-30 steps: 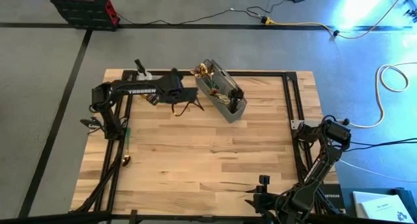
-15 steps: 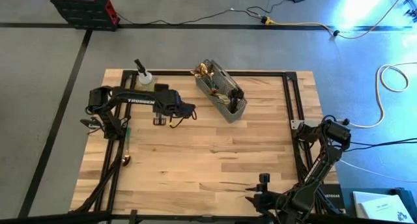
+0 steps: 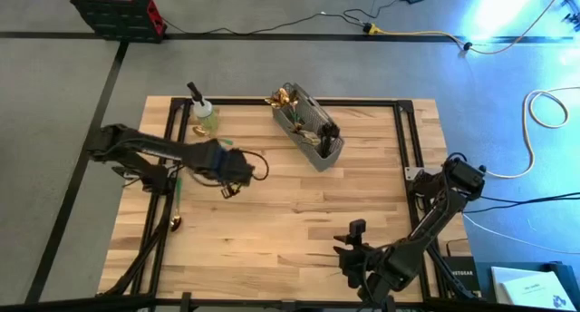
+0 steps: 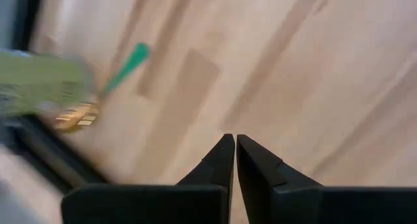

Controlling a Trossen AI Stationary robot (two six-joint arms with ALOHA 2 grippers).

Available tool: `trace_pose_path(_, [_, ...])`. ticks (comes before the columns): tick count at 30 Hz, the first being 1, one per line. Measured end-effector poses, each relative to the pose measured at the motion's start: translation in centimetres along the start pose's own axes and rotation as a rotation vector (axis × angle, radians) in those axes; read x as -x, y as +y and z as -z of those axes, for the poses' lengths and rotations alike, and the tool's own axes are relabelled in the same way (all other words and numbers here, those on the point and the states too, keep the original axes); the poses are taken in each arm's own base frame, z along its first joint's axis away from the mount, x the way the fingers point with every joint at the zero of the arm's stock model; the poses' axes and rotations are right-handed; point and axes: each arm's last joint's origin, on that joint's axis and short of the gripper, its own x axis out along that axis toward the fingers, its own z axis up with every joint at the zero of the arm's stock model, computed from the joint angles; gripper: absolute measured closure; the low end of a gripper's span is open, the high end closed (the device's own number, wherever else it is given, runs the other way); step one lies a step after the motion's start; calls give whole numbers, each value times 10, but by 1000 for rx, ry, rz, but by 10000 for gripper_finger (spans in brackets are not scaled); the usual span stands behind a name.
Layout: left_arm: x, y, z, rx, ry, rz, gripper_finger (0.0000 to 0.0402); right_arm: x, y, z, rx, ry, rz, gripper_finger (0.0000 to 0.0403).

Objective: Sort silverware
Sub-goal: Put the green spoon on the gray silverware organizer

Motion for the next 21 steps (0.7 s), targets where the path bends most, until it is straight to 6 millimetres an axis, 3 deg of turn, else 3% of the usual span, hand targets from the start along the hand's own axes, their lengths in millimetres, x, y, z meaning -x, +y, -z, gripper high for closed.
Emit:
trace_pose_path(5, [-8,-5,25,285,-12,135,399,-11,-11,-5,79,38,18,272])
trace_pose_path(12, [-32,19,45,614,47,-136,385,-31,-29,-14,145,97,23,272])
trace_pose_path(16, [-45,41,40,689,68,-239,370,-42,-40,-19,166,118,27,272])
trace_pose_path(21, [-59,68,24,644,102,-240,349,-53,-48,-25,192,129,-19,272])
